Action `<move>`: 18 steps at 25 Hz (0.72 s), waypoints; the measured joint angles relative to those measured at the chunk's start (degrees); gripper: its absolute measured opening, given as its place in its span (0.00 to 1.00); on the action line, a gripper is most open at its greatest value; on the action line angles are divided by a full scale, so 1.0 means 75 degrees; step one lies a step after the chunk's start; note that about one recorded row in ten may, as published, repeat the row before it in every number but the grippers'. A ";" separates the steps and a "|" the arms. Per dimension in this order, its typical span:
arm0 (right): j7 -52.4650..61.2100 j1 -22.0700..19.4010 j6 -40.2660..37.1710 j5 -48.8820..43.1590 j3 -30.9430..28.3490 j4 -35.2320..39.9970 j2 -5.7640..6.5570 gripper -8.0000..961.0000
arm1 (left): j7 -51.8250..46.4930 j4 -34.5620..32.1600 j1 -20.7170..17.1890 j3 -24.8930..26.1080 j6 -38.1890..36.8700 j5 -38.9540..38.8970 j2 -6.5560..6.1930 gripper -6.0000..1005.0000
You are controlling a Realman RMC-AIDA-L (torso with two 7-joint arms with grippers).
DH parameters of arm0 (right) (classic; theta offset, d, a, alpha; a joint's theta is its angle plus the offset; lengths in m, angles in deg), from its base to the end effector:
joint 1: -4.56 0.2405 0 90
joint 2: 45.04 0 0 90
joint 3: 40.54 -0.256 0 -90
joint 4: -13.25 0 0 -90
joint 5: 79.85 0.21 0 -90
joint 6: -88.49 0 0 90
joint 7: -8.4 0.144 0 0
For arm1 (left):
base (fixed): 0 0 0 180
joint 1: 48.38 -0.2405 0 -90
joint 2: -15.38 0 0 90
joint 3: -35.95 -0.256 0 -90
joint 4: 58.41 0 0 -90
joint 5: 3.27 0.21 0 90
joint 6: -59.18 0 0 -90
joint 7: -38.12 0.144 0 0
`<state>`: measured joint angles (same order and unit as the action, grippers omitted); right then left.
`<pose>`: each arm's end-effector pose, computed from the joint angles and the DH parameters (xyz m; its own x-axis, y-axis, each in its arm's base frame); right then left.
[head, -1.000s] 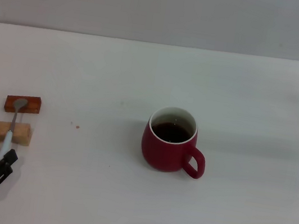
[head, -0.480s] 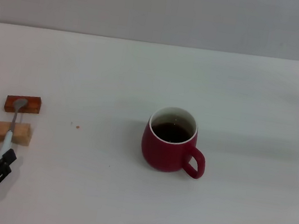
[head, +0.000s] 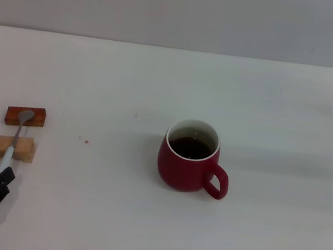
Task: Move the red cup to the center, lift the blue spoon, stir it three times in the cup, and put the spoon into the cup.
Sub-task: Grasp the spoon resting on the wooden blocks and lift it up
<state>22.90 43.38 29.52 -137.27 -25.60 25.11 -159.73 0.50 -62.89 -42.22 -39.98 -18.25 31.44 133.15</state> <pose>0.3156 0.4237 0.1071 0.7959 0.1871 -0.5759 -0.5929 0.0480 -0.8038 -0.3920 0.1926 -0.0265 0.5161 0.2626 0.8153 0.8479 -0.2917 -0.4428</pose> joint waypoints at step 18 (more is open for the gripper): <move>-0.0010 0.0034 0.0124 -0.0045 0.0011 -0.0011 -0.0001 0.53 | 0.0000 -0.0029 0.0025 0.0120 0.0023 -0.0012 0.0001 0.40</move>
<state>22.82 43.63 30.45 -137.60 -25.52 25.03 -159.74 0.50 -63.11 -42.04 -39.08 -18.08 31.35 133.16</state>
